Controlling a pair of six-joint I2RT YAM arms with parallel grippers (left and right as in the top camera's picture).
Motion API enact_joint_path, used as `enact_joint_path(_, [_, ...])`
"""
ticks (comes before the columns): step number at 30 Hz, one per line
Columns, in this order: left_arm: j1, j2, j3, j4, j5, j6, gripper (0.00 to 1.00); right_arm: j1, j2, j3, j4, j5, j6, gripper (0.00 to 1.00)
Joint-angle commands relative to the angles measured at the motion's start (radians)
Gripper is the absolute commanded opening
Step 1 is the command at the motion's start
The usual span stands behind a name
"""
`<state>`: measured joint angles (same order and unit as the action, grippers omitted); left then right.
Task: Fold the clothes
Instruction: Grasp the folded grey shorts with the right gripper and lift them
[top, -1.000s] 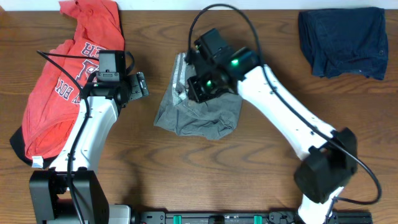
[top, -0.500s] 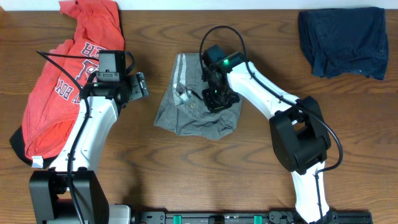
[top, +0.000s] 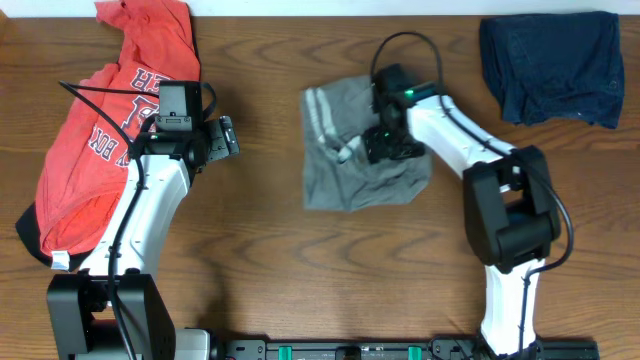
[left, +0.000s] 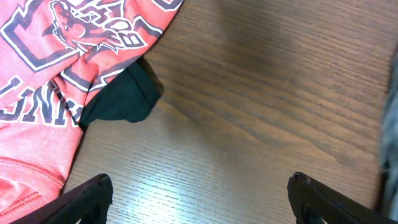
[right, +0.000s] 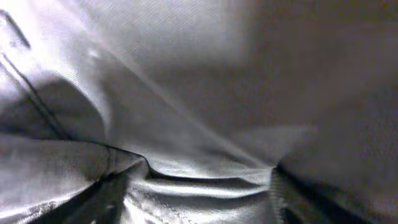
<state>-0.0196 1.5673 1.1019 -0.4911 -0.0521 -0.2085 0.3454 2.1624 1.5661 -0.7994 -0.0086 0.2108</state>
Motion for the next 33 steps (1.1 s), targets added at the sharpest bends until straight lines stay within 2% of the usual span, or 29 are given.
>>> enact_joint_path(1, [0.004, -0.003, 0.002, -0.001, -0.001, 0.005, 0.92, -0.094, 0.049, -0.051, 0.065, 0.208, -0.070, 0.86])
enact_joint_path(3, [0.004, -0.003, 0.002, -0.001, -0.001, 0.005, 0.92, -0.135, 0.049, -0.032, 0.095, 0.216, -0.121, 0.91])
enact_joint_path(5, [0.004, -0.003, 0.002, -0.001, -0.001, 0.005, 0.92, -0.167, 0.048, 0.021, 0.069, 0.169, -0.175, 0.92])
enact_joint_path(11, [0.004, -0.003, 0.002, -0.001, -0.001, 0.005, 0.92, -0.179, 0.047, 0.306, -0.184, -0.025, -0.189, 0.99])
enact_joint_path(15, [0.004, -0.003, 0.002, -0.001, -0.001, 0.005, 0.92, -0.132, 0.047, 0.438, -0.249, -0.094, -0.133, 0.99])
enact_joint_path(19, [0.004, -0.003, 0.002, -0.001, -0.001, 0.005, 0.92, -0.064, 0.050, 0.447, -0.221, -0.093, -0.045, 0.99])
enact_joint_path(26, [0.004, -0.003, 0.002, -0.002, -0.001, 0.005, 0.92, 0.055, 0.135, 0.431, -0.183, 0.008, 0.060, 0.99])
enact_joint_path(33, [0.005, -0.003, 0.002, -0.010, -0.001, 0.005, 0.92, 0.107, 0.241, 0.431, -0.180, 0.251, 0.206, 0.99])
